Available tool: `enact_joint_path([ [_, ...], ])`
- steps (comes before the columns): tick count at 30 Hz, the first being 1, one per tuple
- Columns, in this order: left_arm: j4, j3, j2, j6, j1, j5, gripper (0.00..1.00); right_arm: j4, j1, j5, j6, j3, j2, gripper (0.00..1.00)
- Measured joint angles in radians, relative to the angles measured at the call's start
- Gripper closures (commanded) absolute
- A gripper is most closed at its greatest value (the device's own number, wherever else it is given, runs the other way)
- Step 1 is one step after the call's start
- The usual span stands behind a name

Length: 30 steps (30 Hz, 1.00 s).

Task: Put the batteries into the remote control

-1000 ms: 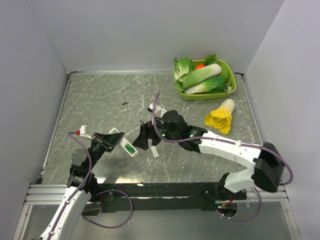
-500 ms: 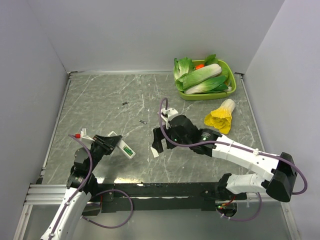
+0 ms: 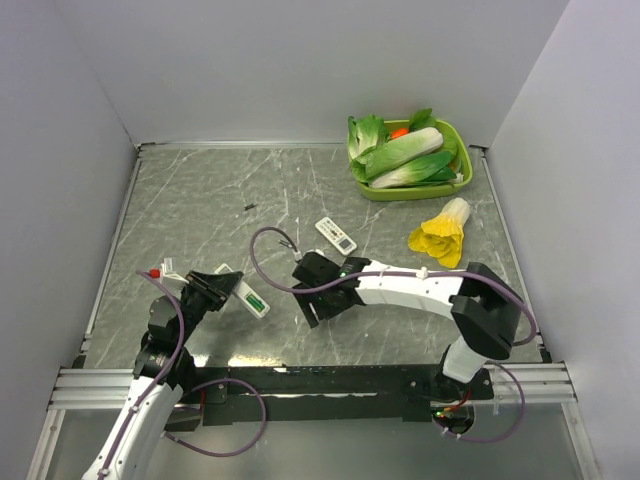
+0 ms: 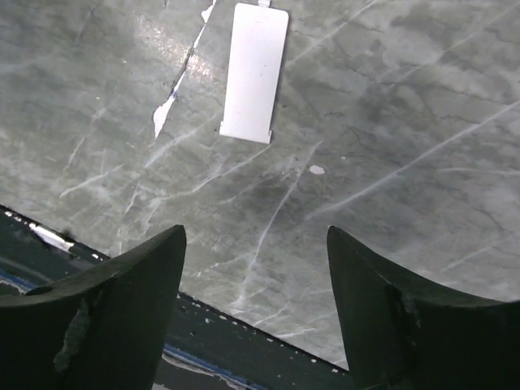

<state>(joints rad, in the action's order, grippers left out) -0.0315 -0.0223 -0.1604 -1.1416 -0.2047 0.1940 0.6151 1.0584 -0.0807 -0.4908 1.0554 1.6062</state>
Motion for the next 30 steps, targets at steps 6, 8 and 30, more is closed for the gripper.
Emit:
enact_joint_path([
  [6,-0.001,0.0,0.0,-0.001,0.0,0.001,0.98,-0.003,0.006,0.015,-0.006,0.083,0.093,0.33],
  [8,-0.001,0.0,0.0,-0.002,0.0,0.001,0.98,-0.008,0.008,0.02,-0.006,0.101,0.117,0.37],
  [30,-0.025,0.0,-0.014,-0.006,0.0,0.018,0.98,0.004,0.013,-0.007,-0.018,0.155,0.25,0.45],
])
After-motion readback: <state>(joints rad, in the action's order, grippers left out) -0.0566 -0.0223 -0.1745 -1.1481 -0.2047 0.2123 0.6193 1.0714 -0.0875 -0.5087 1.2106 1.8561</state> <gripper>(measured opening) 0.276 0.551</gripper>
